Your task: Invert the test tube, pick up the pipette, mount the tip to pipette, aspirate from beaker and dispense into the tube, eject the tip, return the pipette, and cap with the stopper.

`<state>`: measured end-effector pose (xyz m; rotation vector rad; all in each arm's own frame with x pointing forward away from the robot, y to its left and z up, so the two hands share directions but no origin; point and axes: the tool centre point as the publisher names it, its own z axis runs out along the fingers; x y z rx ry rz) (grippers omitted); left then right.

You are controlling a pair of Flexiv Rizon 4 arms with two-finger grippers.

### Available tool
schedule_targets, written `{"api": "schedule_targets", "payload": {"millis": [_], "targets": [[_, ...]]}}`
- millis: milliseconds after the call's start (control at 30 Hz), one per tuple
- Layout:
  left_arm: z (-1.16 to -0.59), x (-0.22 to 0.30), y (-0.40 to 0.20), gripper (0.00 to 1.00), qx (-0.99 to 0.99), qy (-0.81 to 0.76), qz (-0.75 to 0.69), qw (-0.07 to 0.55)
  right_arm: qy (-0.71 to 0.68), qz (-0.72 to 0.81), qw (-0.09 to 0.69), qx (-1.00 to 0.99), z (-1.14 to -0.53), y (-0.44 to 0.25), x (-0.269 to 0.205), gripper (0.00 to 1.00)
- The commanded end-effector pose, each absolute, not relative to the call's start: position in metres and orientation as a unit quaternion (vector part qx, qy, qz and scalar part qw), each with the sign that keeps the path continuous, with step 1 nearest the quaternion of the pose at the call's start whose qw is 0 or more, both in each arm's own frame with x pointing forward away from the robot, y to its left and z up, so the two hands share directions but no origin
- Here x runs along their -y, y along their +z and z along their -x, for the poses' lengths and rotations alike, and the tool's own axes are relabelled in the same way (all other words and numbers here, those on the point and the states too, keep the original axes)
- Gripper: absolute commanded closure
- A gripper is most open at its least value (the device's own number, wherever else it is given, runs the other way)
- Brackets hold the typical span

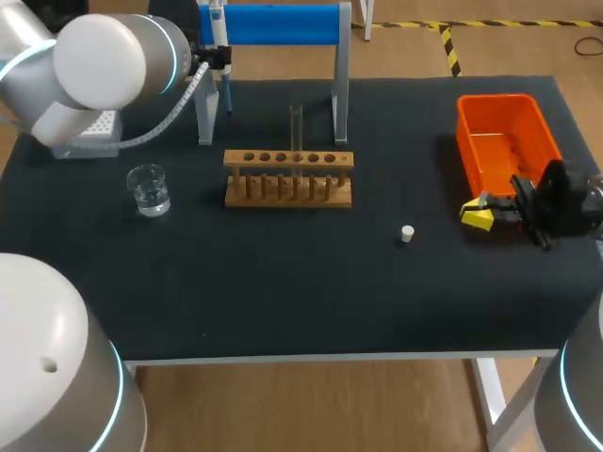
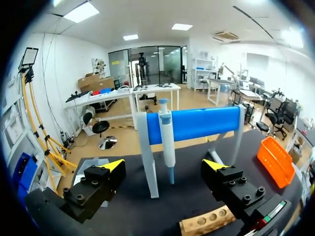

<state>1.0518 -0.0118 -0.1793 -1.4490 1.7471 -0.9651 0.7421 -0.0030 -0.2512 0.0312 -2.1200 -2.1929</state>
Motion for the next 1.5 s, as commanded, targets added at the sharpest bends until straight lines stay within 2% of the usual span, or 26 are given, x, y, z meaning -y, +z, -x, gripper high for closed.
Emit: {"api": "schedule_targets", "payload": {"millis": [33, 1500], "targets": [[-1.063, 0.020, -0.185, 0.00, -0.667, -0.371, 0.555, 0.331, -0.718, -0.010, 0.045, 0.695, -0.741, -0.251, 0.004, 1.00], [-1.125, 0.041, -0.198, 0.00, -0.638, -0.384, 0.569, 0.350, -0.718, -0.010, 0.045, 0.695, -0.741, -0.251, 0.004, 1.00]]}}
